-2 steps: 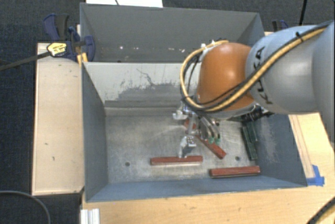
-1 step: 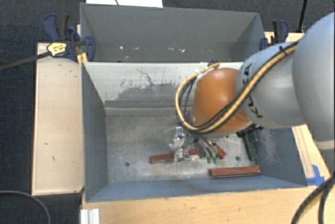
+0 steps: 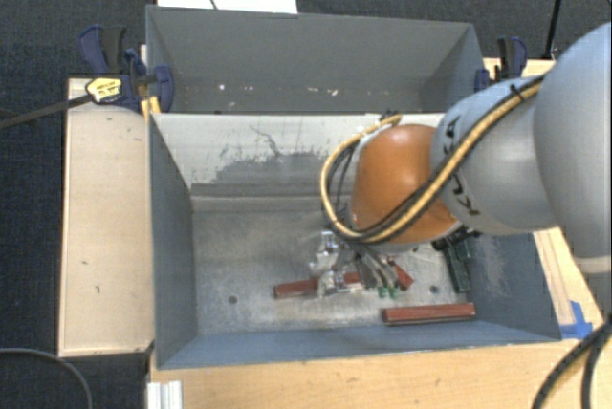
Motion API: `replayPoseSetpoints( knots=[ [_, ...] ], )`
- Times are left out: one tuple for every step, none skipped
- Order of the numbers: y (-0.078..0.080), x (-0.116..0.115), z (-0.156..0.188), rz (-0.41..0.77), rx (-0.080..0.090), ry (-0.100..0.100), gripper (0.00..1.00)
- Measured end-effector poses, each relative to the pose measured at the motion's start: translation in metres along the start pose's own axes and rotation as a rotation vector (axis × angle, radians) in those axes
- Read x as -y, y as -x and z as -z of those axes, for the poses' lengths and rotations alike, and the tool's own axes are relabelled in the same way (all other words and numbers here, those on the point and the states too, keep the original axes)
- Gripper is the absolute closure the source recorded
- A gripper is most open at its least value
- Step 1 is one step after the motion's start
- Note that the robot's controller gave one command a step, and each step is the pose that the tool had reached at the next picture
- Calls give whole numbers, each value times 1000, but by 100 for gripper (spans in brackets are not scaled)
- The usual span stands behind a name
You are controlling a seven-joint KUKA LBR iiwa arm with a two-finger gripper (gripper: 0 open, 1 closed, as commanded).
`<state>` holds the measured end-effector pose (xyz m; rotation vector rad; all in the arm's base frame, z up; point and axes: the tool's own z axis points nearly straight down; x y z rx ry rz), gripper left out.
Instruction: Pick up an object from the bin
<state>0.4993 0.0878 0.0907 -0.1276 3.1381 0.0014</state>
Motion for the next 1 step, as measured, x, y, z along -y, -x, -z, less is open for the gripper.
replayPoseSetpoints(
  knots=[
    [12, 15, 159, -4, 3, 0, 100]
  ],
)
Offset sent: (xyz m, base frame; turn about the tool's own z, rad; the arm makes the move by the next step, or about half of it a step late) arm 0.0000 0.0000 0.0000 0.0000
